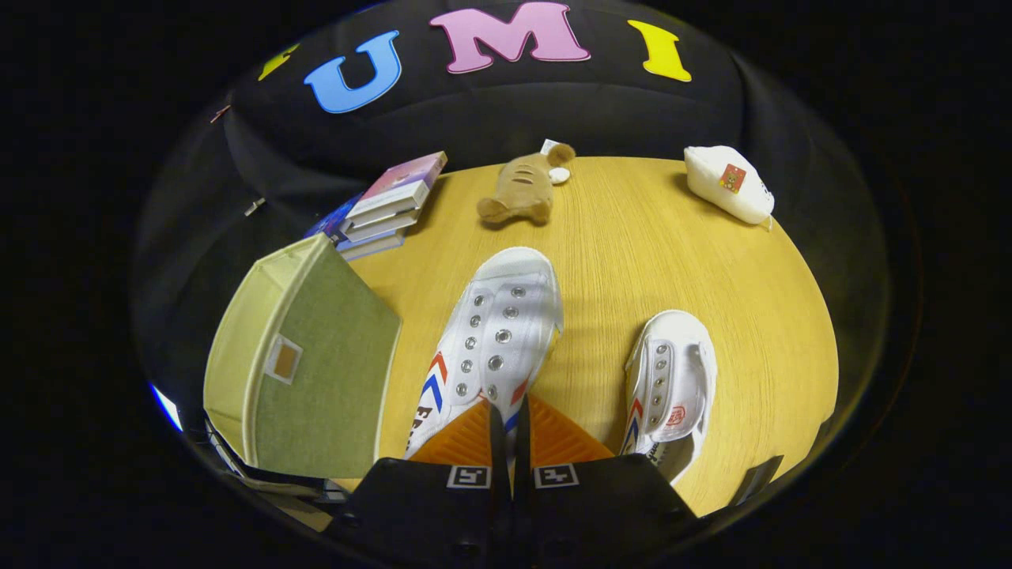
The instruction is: Open the storage box then place both shoes into the box .Put the left shoe in first, then the right shoe, with the right side of both shoes facing outward in a uniform manner.
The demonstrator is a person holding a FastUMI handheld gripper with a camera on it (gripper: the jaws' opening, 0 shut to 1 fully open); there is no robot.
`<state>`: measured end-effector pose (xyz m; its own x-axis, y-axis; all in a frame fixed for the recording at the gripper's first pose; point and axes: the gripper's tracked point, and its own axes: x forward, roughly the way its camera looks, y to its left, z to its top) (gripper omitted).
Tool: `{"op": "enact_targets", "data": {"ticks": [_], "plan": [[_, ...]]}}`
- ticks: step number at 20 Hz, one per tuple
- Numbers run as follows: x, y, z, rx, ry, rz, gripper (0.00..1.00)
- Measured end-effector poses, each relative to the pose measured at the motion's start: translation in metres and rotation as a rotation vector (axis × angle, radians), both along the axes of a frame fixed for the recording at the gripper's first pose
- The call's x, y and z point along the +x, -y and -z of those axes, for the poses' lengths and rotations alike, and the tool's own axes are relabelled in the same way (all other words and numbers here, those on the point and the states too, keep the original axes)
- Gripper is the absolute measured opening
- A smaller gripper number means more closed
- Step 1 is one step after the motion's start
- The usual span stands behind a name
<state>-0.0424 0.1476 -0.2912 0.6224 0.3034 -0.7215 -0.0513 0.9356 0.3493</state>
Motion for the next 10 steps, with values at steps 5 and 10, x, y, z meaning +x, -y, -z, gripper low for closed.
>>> {"op": "enact_targets", "data": {"ticks": [5, 10], "plan": [[0.005, -0.029, -0.073, 0.064, 0.069, -0.043, 0.05], [0.009, -0.089, -0.128, 0.171, 0.074, -0.103, 0.05]]}}
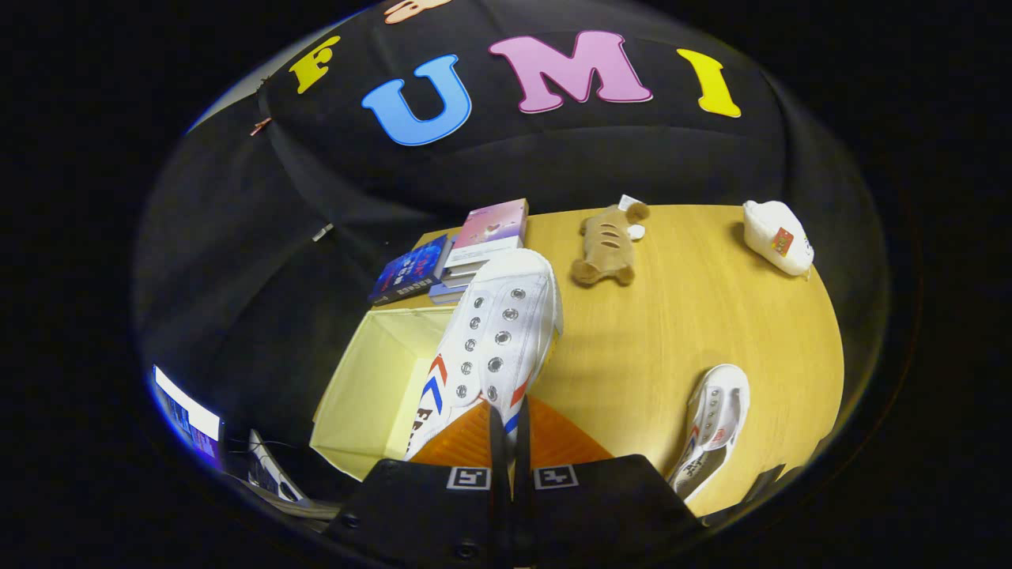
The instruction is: Open the storage box then place both shoes into the box .Put the left shoe in first, then the right shoe, with the right side of both shoes facing outward in a uniform manner.
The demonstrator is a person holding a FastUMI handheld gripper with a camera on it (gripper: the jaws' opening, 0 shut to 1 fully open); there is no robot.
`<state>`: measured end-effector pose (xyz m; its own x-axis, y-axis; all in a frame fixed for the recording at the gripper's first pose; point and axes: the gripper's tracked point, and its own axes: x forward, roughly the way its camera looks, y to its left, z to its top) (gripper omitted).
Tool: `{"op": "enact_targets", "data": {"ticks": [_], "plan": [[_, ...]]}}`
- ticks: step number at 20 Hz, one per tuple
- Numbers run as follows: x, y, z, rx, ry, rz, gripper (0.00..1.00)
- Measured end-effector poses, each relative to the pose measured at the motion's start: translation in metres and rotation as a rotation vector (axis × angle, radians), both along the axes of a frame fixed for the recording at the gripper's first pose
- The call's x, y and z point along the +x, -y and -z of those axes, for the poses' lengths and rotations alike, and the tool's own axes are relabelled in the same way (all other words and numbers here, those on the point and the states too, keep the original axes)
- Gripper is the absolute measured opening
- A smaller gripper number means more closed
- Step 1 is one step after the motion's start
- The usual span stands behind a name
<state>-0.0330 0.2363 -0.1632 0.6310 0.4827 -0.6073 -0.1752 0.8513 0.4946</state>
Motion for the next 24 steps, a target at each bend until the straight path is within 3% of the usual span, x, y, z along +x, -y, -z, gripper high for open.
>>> {"op": "enact_targets", "data": {"ticks": [10, 22, 24], "plan": [[-0.004, -0.128, 0.019, 0.063, -0.106, -0.130, 0.05], [-0.011, -0.186, 0.055, 0.056, -0.189, -0.194, 0.05], [-0.015, -0.202, 0.034, 0.175, -0.194, -0.203, 0.39]]}}
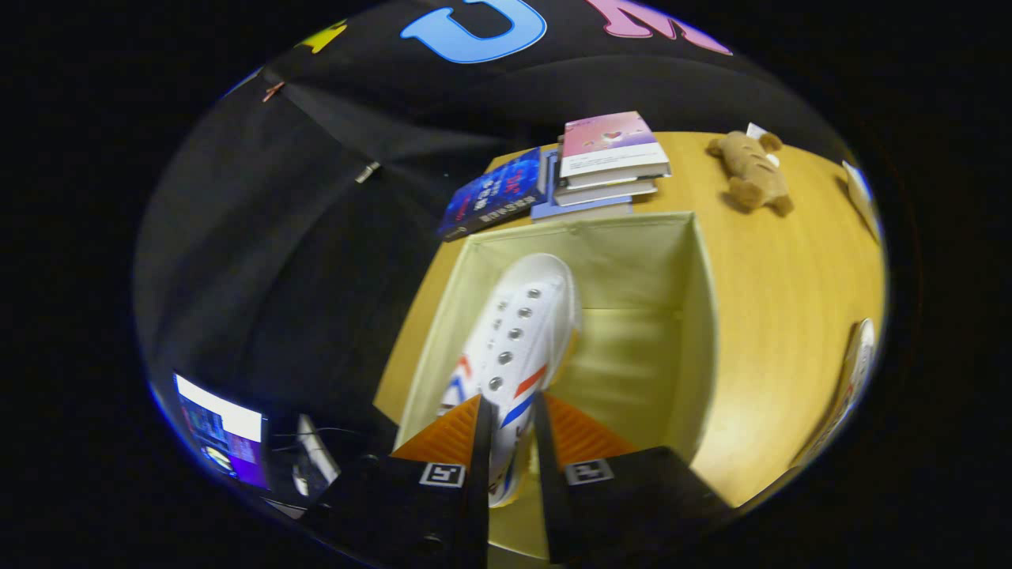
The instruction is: Open the storage box then place both shoes into the box .Put the left shoe in first, then the right shoe, with the right side of both shoes facing outward in a uniform manner.
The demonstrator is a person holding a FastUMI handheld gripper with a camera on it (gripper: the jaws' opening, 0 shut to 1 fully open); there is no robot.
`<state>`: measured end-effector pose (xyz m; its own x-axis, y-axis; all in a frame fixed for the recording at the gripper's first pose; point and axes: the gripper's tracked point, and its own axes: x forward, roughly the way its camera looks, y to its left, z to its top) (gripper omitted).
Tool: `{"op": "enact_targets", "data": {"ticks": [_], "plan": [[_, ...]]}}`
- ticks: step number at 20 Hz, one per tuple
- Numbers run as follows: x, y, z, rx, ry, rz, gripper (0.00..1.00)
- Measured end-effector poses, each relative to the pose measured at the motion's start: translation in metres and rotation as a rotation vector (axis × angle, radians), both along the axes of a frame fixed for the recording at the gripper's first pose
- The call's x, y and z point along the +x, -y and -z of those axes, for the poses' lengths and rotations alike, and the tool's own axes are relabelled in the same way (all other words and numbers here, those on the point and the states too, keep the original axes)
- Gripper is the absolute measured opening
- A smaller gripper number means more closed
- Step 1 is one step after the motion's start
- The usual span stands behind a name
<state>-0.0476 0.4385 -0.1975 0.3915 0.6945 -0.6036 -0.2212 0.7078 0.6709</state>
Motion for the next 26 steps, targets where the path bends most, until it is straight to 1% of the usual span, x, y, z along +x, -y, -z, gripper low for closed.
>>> {"op": "enact_targets", "data": {"ticks": [3, 6, 7, 10, 12, 15, 20, 23, 26], "plan": [[0.005, 0.003, 0.001, -0.030, 0.044, -0.023, 0.90], [0.002, 0.010, -0.002, -0.041, 0.058, -0.025, 0.91], [0.001, 0.014, -0.003, -0.046, 0.066, -0.023, 0.97], [0.000, 0.031, -0.012, -0.039, 0.092, -0.006, 0.97], [0.000, 0.054, -0.016, -0.053, 0.110, 0.018, 0.97], [0.005, 0.108, -0.015, -0.118, 0.146, 0.086, 0.97], [-0.003, 0.230, 0.002, -0.239, 0.152, 0.256, 0.97], [-0.014, 0.302, 0.036, -0.344, 0.121, 0.342, 0.97], [-0.037, 0.363, 0.074, -0.444, 0.049, 0.407, 0.97]]}}
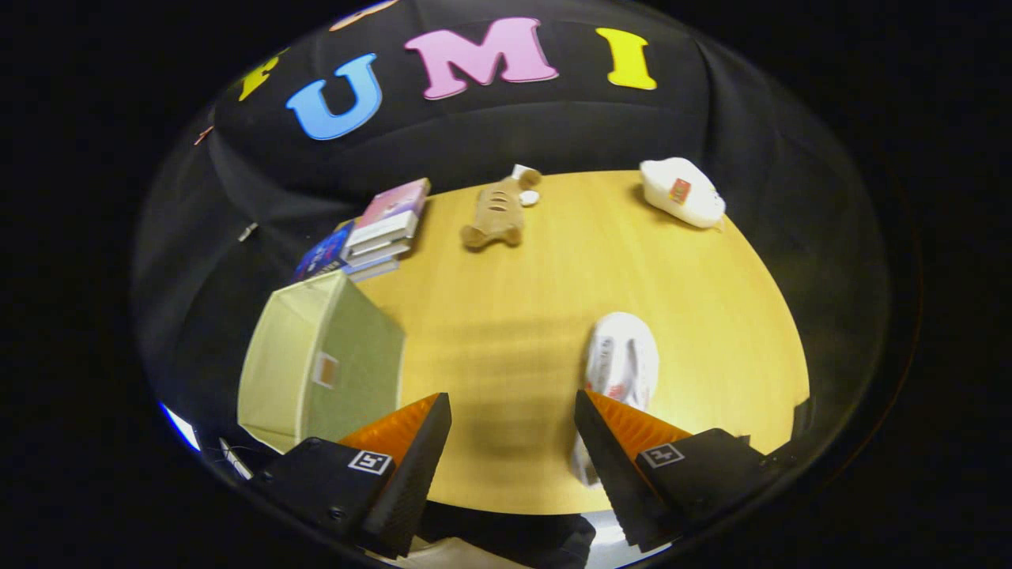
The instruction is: Open the storage box then place both shoes into the box .Put the left shoe in first, then the right shoe, with the right side of both shoes facing outward in a uniform manner.
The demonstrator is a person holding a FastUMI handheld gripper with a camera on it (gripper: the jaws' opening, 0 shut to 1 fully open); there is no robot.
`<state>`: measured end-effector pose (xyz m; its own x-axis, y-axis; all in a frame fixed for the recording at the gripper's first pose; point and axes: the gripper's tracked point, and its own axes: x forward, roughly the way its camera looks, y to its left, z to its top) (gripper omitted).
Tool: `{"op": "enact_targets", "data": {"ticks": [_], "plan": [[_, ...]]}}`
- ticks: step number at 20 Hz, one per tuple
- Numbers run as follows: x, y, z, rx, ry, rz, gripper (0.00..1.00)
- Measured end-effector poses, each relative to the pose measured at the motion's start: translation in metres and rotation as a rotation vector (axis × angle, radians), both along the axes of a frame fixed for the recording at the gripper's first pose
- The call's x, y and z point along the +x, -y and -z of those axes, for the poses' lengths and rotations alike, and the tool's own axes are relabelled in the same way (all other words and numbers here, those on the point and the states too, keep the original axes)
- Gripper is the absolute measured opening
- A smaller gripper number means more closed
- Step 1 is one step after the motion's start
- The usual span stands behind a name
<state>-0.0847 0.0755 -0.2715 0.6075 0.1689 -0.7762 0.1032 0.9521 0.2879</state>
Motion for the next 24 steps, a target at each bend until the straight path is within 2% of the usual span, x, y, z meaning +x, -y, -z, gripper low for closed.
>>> {"op": "enact_targets", "data": {"ticks": [5, 9, 12, 16, 17, 19, 21, 24], "plan": [[-0.027, 0.064, 0.063, -0.130, -0.118, 0.034, 0.97], [-0.023, 0.085, 0.098, -0.199, -0.166, 0.013, 0.95], [-0.003, 0.088, 0.108, -0.208, -0.157, 0.019, 0.93], [0.018, 0.080, 0.121, -0.209, -0.143, -0.013, 0.71], [0.019, 0.075, 0.123, -0.200, -0.150, -0.019, 0.60], [0.018, 0.083, 0.126, -0.248, -0.162, -0.010, 0.28], [0.017, 0.086, 0.124, -0.208, -0.154, 0.016, 0.07], [0.018, 0.080, 0.111, -0.121, -0.131, 0.063, 0.05]]}}
